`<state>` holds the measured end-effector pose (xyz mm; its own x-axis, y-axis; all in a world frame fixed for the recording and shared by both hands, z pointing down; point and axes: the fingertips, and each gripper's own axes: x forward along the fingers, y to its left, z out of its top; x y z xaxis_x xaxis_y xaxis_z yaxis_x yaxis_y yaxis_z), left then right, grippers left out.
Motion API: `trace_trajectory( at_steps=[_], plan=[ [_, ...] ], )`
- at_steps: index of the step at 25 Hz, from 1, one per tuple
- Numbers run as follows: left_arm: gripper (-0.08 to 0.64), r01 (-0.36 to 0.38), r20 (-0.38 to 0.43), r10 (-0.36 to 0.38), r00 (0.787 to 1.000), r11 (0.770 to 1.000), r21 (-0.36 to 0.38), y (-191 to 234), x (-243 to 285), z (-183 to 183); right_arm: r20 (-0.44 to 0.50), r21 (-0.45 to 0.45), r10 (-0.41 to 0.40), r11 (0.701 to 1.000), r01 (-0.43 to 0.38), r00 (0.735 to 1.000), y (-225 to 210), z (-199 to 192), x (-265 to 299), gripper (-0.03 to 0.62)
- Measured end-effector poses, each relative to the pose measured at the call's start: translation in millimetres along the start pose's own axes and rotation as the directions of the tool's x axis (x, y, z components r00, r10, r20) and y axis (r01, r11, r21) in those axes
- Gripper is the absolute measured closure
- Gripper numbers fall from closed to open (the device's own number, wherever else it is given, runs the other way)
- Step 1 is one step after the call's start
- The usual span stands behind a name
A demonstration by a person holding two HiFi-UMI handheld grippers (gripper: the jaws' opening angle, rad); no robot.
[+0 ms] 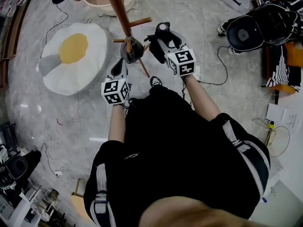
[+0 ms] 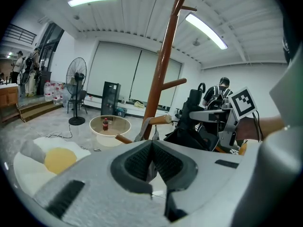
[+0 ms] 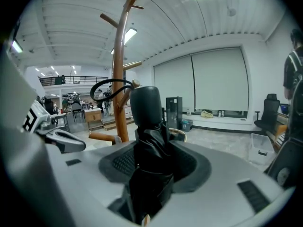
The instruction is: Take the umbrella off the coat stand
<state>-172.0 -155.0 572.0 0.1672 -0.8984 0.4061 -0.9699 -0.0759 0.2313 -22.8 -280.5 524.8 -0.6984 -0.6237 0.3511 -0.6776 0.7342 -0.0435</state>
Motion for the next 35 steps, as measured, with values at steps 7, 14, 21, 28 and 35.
trace_trajectory(
  at_steps=[7, 14, 21, 28, 35],
  plan=[
    [0.561, 0.036, -0.012, -0.036, 0.999, 0.999, -0.002, -10, 5, -5, -0.027, 0.007, -0.028, 1.000, 0.028, 0.999, -3, -15, -22, 0.397],
    [0.561, 0.038, -0.034, -0.039, 0.999, 0.999, -0.031, -14, -12, -20, -0.085, 0.009, 0.008, 1.000, -0.007, 0.996, 22, -46, -46, 0.397],
    [0.561, -0.021, -0.049, 0.017, 0.999, 0.997, -0.075, -6, -52, -53, -0.144, -0.018, 0.121, 0.992, -0.124, 0.982, 78, -83, -62, 0.399],
    [0.561, -0.127, -0.054, 0.120, 0.991, 0.981, -0.147, 39, -88, -73, -0.207, -0.064, 0.327, 0.936, -0.347, 0.922, 166, -98, -37, 0.399],
    [0.561, -0.277, -0.033, 0.276, 0.960, 0.937, -0.215, 93, -138, -89, -0.255, -0.090, 0.514, 0.831, -0.549, 0.819, 254, -105, -10, 0.399]
  ],
)
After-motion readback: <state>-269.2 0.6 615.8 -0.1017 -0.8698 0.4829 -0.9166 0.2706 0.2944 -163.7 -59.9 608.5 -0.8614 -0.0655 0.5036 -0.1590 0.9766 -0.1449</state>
